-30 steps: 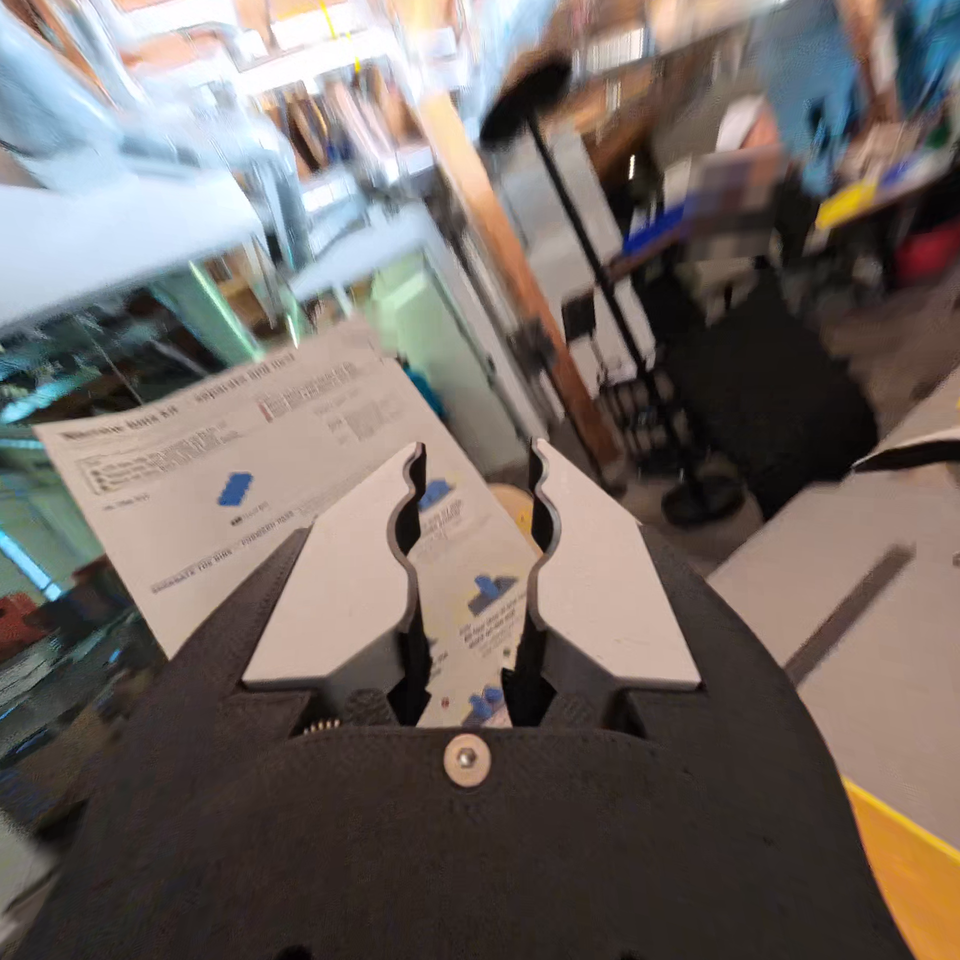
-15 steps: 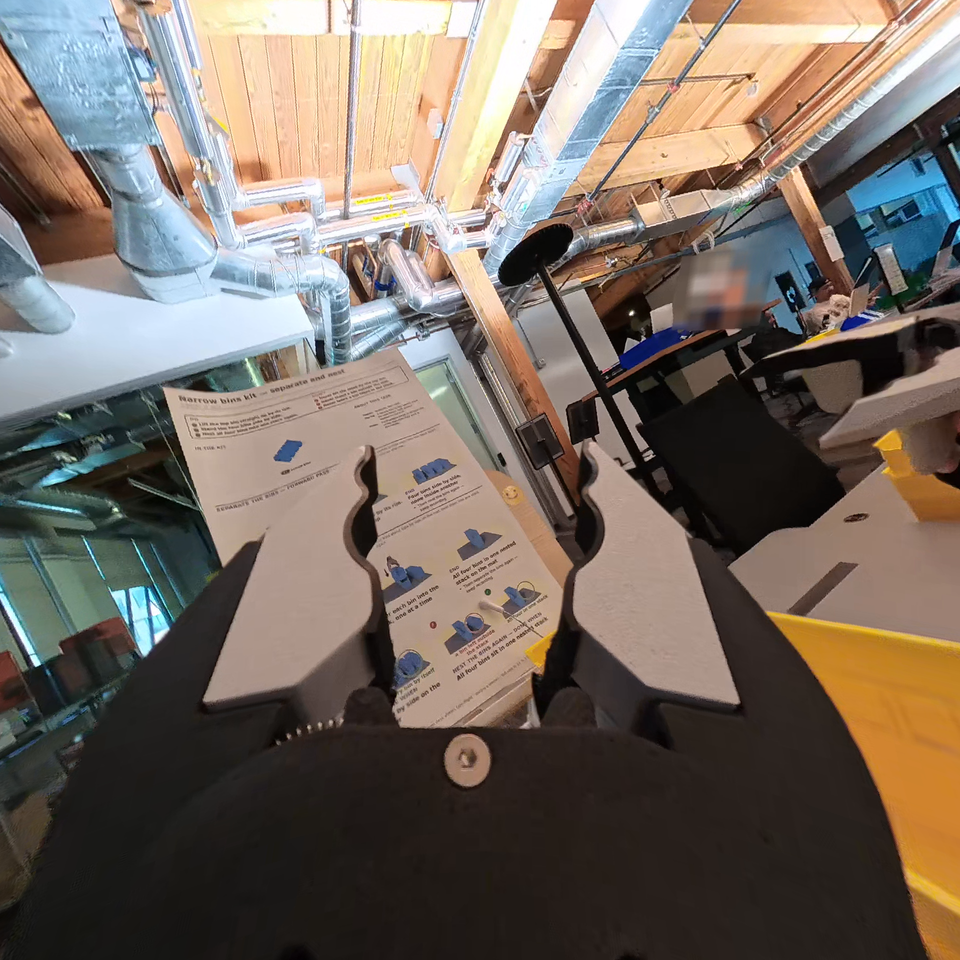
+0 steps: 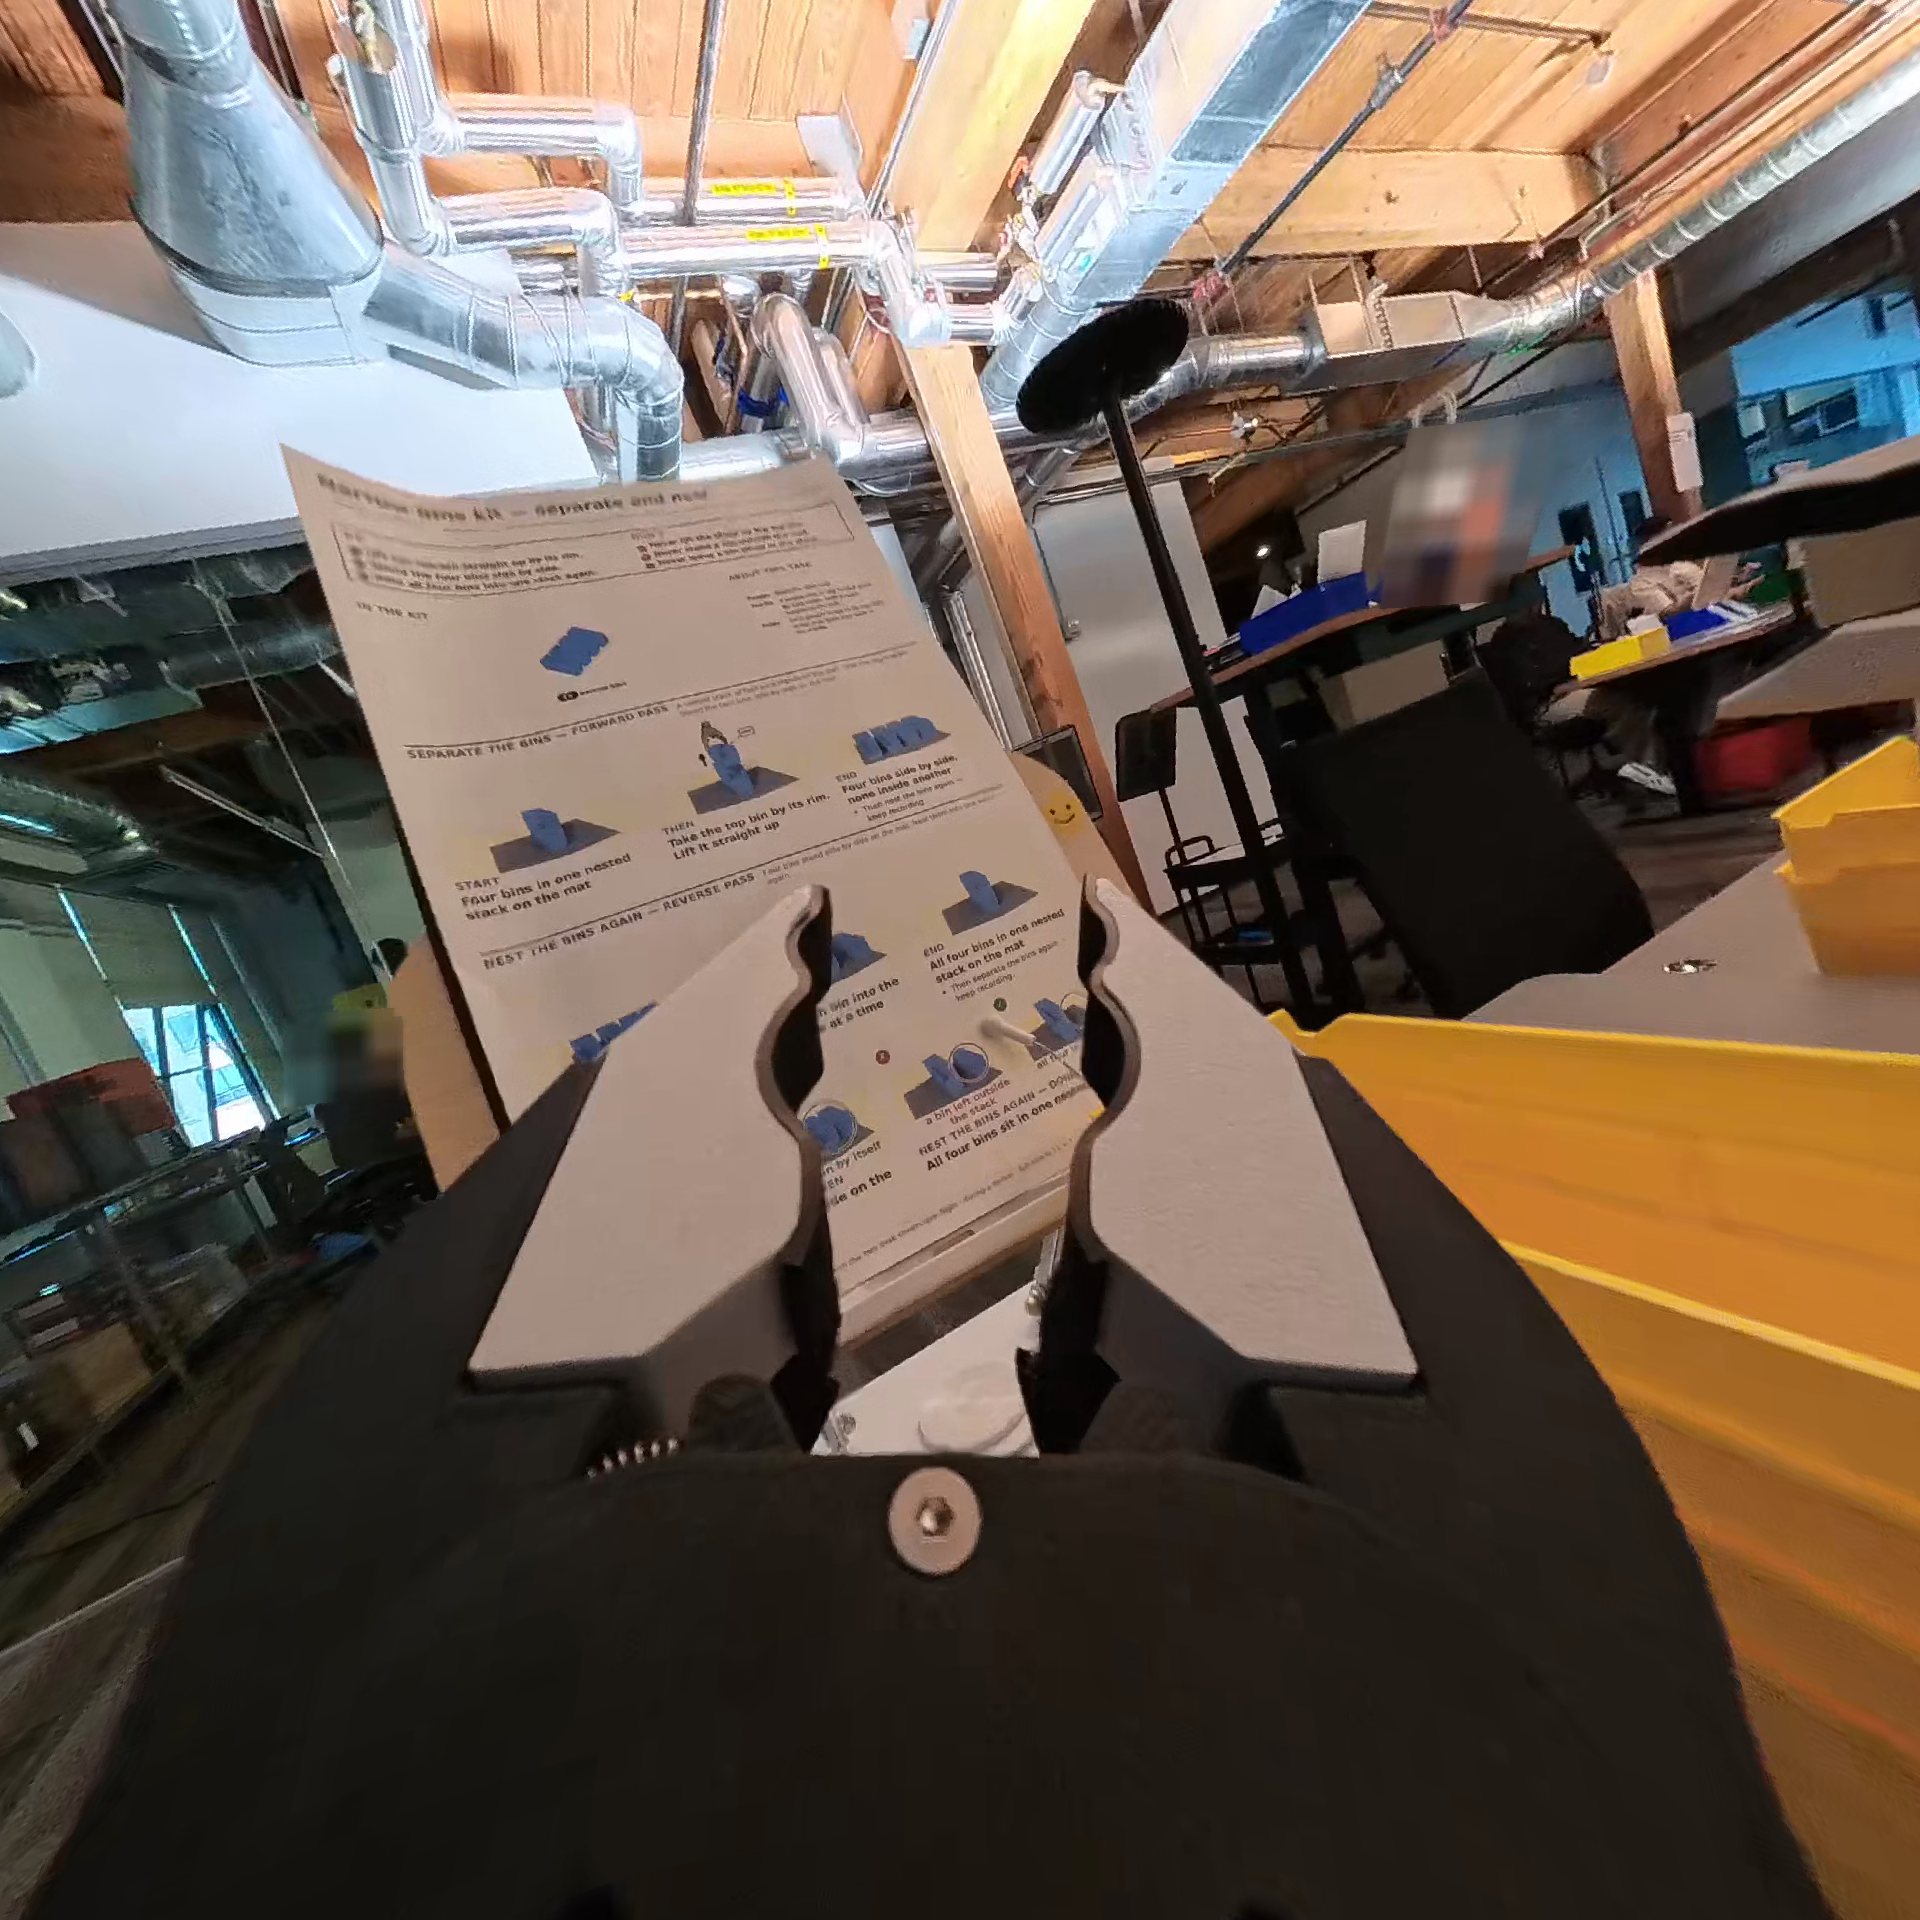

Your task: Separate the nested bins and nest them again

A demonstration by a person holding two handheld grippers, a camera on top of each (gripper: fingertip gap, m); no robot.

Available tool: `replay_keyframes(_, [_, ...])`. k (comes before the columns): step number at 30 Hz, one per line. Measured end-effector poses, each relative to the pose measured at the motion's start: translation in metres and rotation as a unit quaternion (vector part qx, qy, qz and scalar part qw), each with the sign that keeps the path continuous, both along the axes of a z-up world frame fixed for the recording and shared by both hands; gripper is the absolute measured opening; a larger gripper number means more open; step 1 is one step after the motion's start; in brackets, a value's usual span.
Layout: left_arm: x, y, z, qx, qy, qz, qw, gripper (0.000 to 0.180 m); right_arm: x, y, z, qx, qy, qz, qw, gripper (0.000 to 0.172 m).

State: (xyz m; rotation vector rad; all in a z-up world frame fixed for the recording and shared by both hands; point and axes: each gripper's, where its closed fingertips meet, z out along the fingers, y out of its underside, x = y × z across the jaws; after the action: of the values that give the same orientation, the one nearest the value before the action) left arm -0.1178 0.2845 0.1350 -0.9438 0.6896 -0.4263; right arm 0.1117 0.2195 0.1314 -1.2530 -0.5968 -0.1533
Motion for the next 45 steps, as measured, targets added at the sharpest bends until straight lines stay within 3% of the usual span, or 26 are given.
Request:
replay_keyframes(10, [-0.019, -0.037, 0.045, 0.022, -0.014, -0.026, 0.999, 0.006, -0.018, -0.015, 0.016, -0.06, 0.169, 0.083, 0.98, 0.055])
replay_keyframes(15, [-0.039, -0.054, 0.069, 0.038, -0.042, -0.022, 0.998, 0.0, -0.05, -0.037, 0.024, -0.078, 0.164, 0.116, 0.977, 0.039])
replay_keyframes(18, [-0.047, -0.061, 0.078, 0.038, -0.053, -0.035, 0.997, 0.0, -0.08, -0.059, 0.031, -0.057, 0.106, 0.097, 0.988, 0.038])
replay_keyframes(23, [-0.055, -0.06, 0.078, 0.011, -0.024, -0.049, 0.998, 0.0, -0.116, -0.062, 0.015, -0.124, 0.072, 0.057, 0.988, 0.04])
replay_keyframes(26, [-0.059, -0.06, 0.077, -0.006, -0.02, -0.059, 0.998, 0.0, -0.13, -0.045, 0.003, -0.194, 0.087, 0.037, 0.977, 0.057])
replay_keyframes(29, [-0.06, -0.061, 0.074, -0.028, -0.007, -0.073, 0.997, 0.0, -0.142, -0.023, -0.002, -0.283, 0.109, 0.017, 0.953, 0.085])
replay_keyframes(34, [-0.056, -0.069, 0.066, -0.051, 0.041, -0.093, 0.993, 0.002, -0.149, 0.013, 0.005, -0.378, 0.153, -0.055, 0.911, 0.114])
replay_keyframes(40, [-0.065, -0.055, 0.046, -0.084, 0.118, -0.018, 0.989, 0.007, -0.121, 0.03, -0.049, -0.56, 0.104, -0.223, 0.791, 0.137])
replay_keyframes(43, [-0.072, -0.048, 0.04, -0.109, 0.127, 0.001, 0.986, 0.009, -0.127, 0.033, -0.065, -0.607, 0.15, -0.24, 0.742, 0.141])
replay_keyframes(45, [-0.074, -0.049, 0.038, -0.134, 0.118, -0.012, 0.984, 0.01, -0.131, 0.036, -0.073, -0.622, 0.165, -0.247, 0.725, 0.141])
